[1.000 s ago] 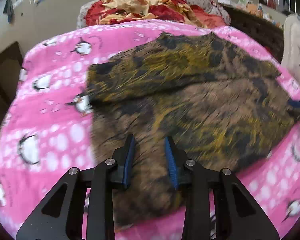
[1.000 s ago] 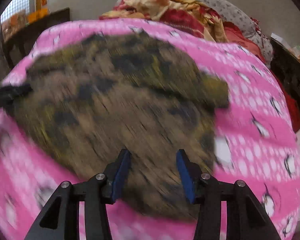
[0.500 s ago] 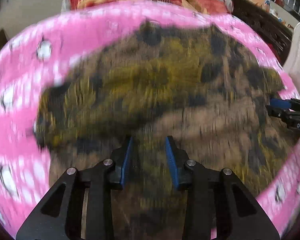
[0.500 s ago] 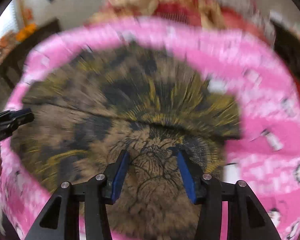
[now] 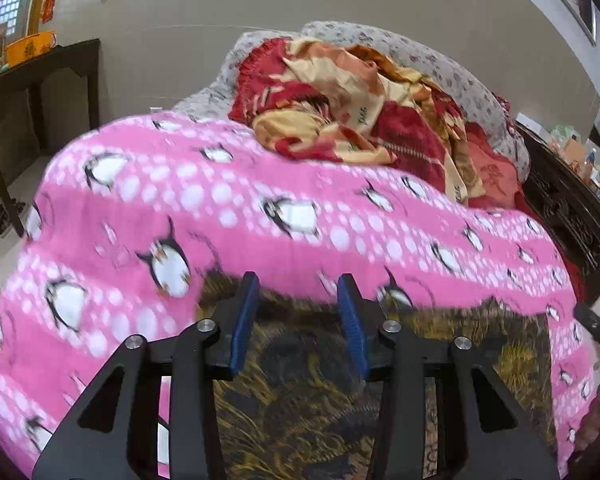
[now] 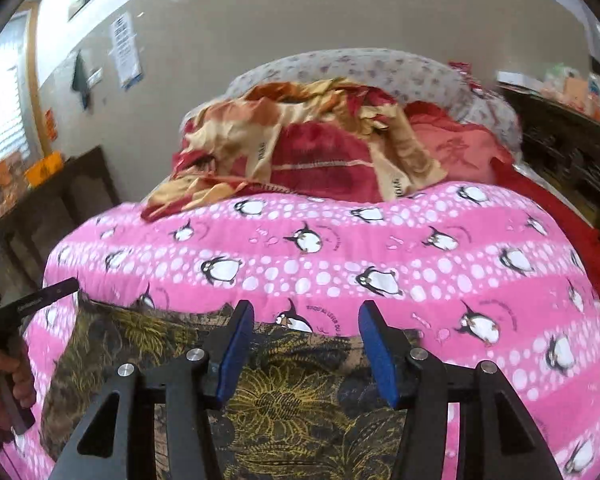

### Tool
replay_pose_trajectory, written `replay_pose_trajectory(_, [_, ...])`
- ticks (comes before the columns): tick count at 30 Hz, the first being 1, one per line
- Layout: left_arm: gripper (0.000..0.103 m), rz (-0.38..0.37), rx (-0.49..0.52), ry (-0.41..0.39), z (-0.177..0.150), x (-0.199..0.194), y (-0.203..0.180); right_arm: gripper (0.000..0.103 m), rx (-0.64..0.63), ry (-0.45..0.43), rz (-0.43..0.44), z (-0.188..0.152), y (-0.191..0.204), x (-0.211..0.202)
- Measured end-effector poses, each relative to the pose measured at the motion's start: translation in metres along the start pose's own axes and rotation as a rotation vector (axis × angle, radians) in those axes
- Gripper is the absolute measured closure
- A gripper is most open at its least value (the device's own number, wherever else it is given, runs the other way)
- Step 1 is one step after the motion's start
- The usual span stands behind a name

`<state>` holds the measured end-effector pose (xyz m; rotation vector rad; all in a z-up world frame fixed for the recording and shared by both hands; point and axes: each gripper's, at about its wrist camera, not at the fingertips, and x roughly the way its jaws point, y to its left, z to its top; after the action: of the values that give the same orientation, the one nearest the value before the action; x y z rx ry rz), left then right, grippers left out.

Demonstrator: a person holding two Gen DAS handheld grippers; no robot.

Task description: Fold small clothes

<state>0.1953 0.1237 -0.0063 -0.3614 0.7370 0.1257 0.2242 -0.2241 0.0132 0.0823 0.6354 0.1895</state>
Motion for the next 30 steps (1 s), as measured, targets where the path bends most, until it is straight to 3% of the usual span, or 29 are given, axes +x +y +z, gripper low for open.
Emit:
replay_pose_trajectory(3, [0.063,0.007,0.049,0.056,-0.027,0.016,-0.009,0.051,0.083,0.049,-0.046,-0.020,0.007,0.021])
replay_pose_trajectory(6, [0.063,0.080,0.138,0.083,-0.061,0.034,-0.009,0.051,0.082,0.124,-0.121,-0.045,0.008,0.046])
replay_pose_trajectory(8, [0.063,0.036,0.093,0.100,-0.071,0.035,0.006,0.051,0.000,0.136,-0.204,-0.063,0.001,0.059])
replay_pose_trajectory(9, [0.063,0.024,0.044,0.066,-0.070,0.027,0.016,0.046,-0.063,0.127,-0.218,-0.075,-0.004,0.062])
replay_pose_trajectory(11, [0.063,0.008,-0.016,0.079,-0.071,0.027,0.029,0.045,0.036,0.120,-0.118,-0.077,-0.030,0.060])
replay_pose_trajectory(13, [0.063,-0.019,-0.045,0.091,-0.071,0.031,0.034,0.043,0.089,0.144,-0.080,-0.078,-0.042,0.065])
replay_pose_trajectory(20, [0.060,-0.011,-0.031,0.122,-0.069,0.026,0.028,0.040,0.071,0.171,-0.114,-0.075,-0.034,0.059])
replay_pose_trajectory(22, [0.060,0.007,0.008,0.125,-0.073,0.005,0.018,0.041,0.044,0.162,-0.178,-0.070,-0.020,0.042])
replay_pose_trajectory(23, [0.060,-0.028,0.029,0.110,-0.083,-0.020,0.010,0.041,0.011,0.143,-0.195,-0.069,-0.009,0.024])
replay_pose_trajectory(27, [0.060,-0.175,0.162,0.133,-0.130,-0.080,-0.032,0.039,-0.117,0.098,-0.035,-0.094,0.040,-0.040])
replay_pose_trajectory(29, [0.060,-0.212,0.252,0.175,-0.157,-0.091,-0.053,0.039,-0.220,0.129,0.017,-0.123,0.070,-0.060])
replay_pose_trajectory(30, [0.060,-0.196,0.298,0.222,-0.174,-0.088,-0.061,0.039,-0.275,0.141,0.032,-0.138,0.083,-0.066])
